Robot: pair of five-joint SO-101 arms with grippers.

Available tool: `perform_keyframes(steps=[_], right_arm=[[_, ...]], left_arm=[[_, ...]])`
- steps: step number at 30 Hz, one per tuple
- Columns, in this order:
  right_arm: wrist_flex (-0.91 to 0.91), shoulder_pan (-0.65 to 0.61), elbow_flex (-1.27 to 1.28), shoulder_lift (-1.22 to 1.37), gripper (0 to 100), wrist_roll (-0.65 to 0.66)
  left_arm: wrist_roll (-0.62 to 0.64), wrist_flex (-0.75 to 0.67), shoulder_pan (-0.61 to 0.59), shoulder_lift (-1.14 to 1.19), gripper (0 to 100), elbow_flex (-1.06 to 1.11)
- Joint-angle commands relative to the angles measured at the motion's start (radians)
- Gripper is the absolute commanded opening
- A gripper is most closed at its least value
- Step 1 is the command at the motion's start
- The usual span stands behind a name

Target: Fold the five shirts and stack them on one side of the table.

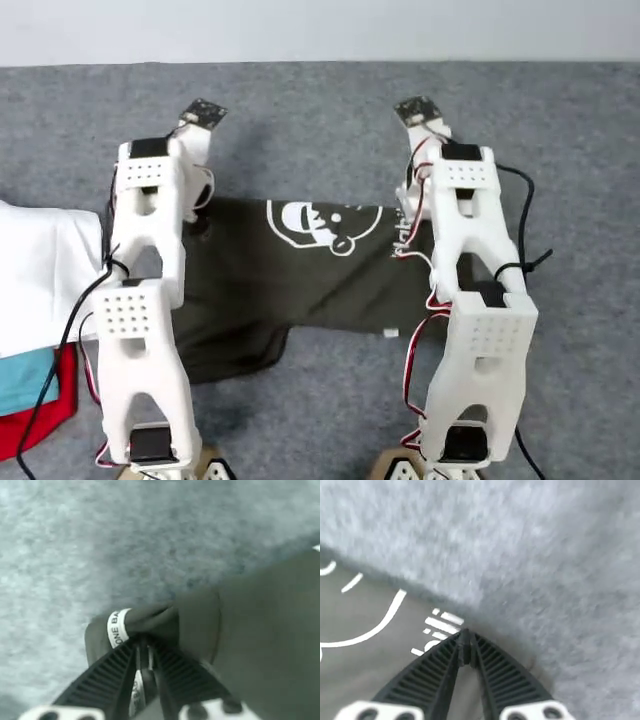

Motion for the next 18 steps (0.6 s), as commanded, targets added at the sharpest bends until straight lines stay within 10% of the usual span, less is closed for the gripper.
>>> perform_keyframes(steps=[1, 18], right_arm=[[0.047, 0.021, -0.103, -0.028, 1.0, 0.011], [0.343, 0.105, -0.193, -0.035, 1.1, 0.011]], left_arm=[[0.002, 0.095, -0.031, 0.017, 1, -0.189], [0.06, 0.308, -0.046, -0.006, 1, -0.516]])
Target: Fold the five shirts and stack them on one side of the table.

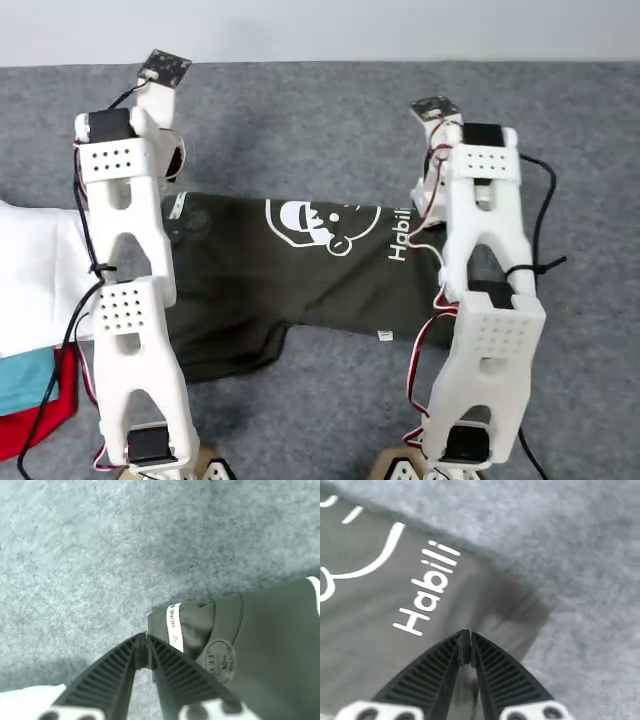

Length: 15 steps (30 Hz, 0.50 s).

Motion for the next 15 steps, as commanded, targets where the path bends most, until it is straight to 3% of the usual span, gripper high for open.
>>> perform_keyframes(steps=[1, 5, 11, 15], right_arm=[[-0.035, 0.051, -0.051, -0.015, 1.1, 0.011], [-0.133, 0.087, -0.054, 0.053, 1.2, 0.015], [-0.338, 0.093, -0.055, 0.131, 1.1, 0.129], [-0.369, 0.087, -0.091, 0.114, 1.1, 0.129]], left_arm=[[0.012, 0.031, -0.005, -0.054, 1, -0.035], [0.012, 0.031, 0.003, -0.054, 1, -0.035], [0.014, 0.031, 0.0, -0.051, 1, -0.035], [0.014, 0.031, 0.0, -0.051, 1, -0.035]])
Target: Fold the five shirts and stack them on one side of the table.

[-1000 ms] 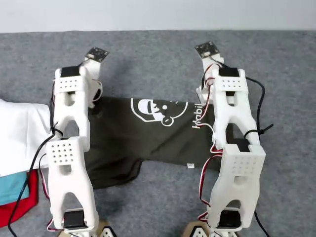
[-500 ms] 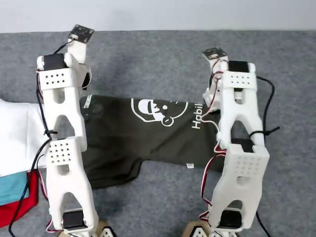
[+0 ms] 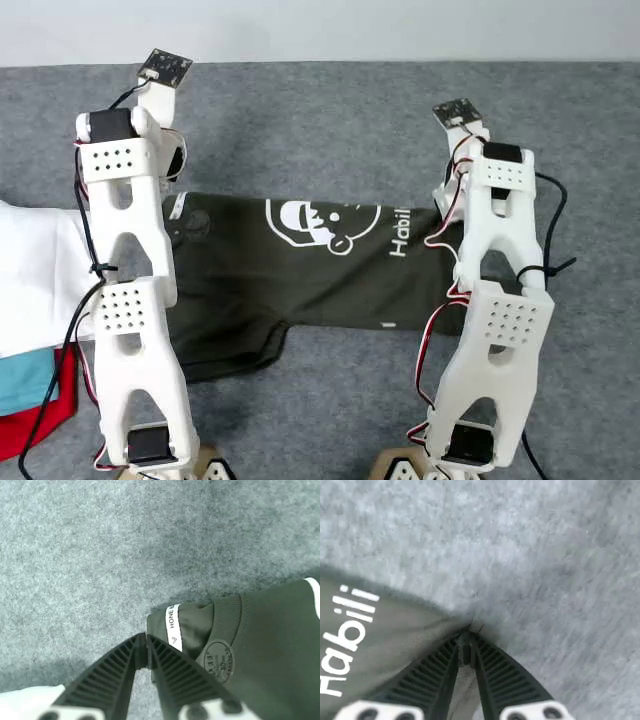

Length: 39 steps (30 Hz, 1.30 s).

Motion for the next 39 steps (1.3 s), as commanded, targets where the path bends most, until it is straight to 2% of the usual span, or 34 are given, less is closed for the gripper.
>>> perform_keyframes(steps=[1, 6, 17, 21, 23, 28, 31, 34, 39], right_arm=[[-0.018, 0.005, -0.106, -0.048, 1.1, 0.012], [0.101, -0.008, -0.17, -0.111, 1.1, 0.011], [0.568, -0.059, -0.175, -0.163, 1.4, 0.008], [0.615, -0.071, -0.164, -0.179, 1.0, -0.035], [0.613, -0.07, -0.126, -0.213, 1.0, -0.072], [0.611, -0.117, 0.031, -0.348, 1.0, -0.071], [0.61, -0.177, 0.121, -0.449, 1.0, -0.071], [0.61, -0.251, 0.176, -0.527, 1.1, -0.071], [0.608, -0.404, 0.195, -0.553, 1.4, -0.077]], left_arm=[[0.012, 0.031, -0.002, -0.051, 1, -0.035], [0.012, 0.031, -0.002, -0.051, 1, -0.035], [0.014, 0.032, -0.006, -0.11, 1, -0.008], [0.014, 0.032, -0.009, -0.265, 1, 0.173], [0.012, 0.032, -0.009, -0.367, 1, 0.325], [0.003, 0.031, -0.023, -0.66, 1, 0.727], [0.003, 0.028, -0.091, -0.819, 1, 0.875], [-0.008, 0.028, -0.224, -0.934, 1, 0.952], [-0.13, 0.028, -0.471, -0.988, 1, 1.012]])
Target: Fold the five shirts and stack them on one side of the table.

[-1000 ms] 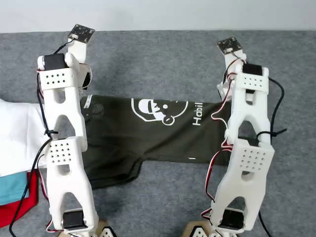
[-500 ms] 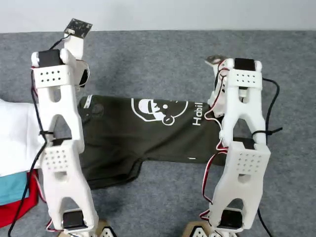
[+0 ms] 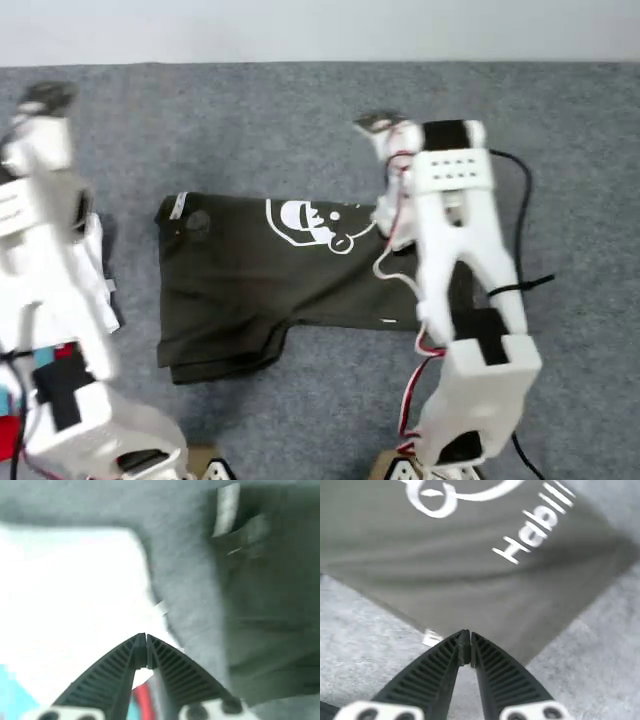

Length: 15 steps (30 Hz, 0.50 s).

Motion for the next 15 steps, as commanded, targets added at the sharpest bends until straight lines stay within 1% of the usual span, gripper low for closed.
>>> perform_keyframes(steps=[1, 4, 7, 10, 15], right_arm=[[0.039, -0.125, -0.005, -0.068, 1.4, -0.012], [0.039, -0.249, -0.005, -0.068, 1.5, -0.012], [0.039, -0.38, -0.005, -0.068, 1.5, -0.012], [0.022, -0.496, -0.003, -0.062, 1.6, -0.012], [-0.018, -0.636, -0.003, 0.025, 1.7, -0.012]], left_arm=[[-0.077, 0.026, -0.181, -0.069, 1, 0.013], [-0.107, 0.026, -0.313, -0.071, 1, 0.013], [-0.138, 0.026, -0.416, -0.069, 1, 0.015], [-0.176, 0.026, -0.497, -0.071, 1, 0.015], [-0.215, 0.026, -0.591, -0.074, 1, 0.015]])
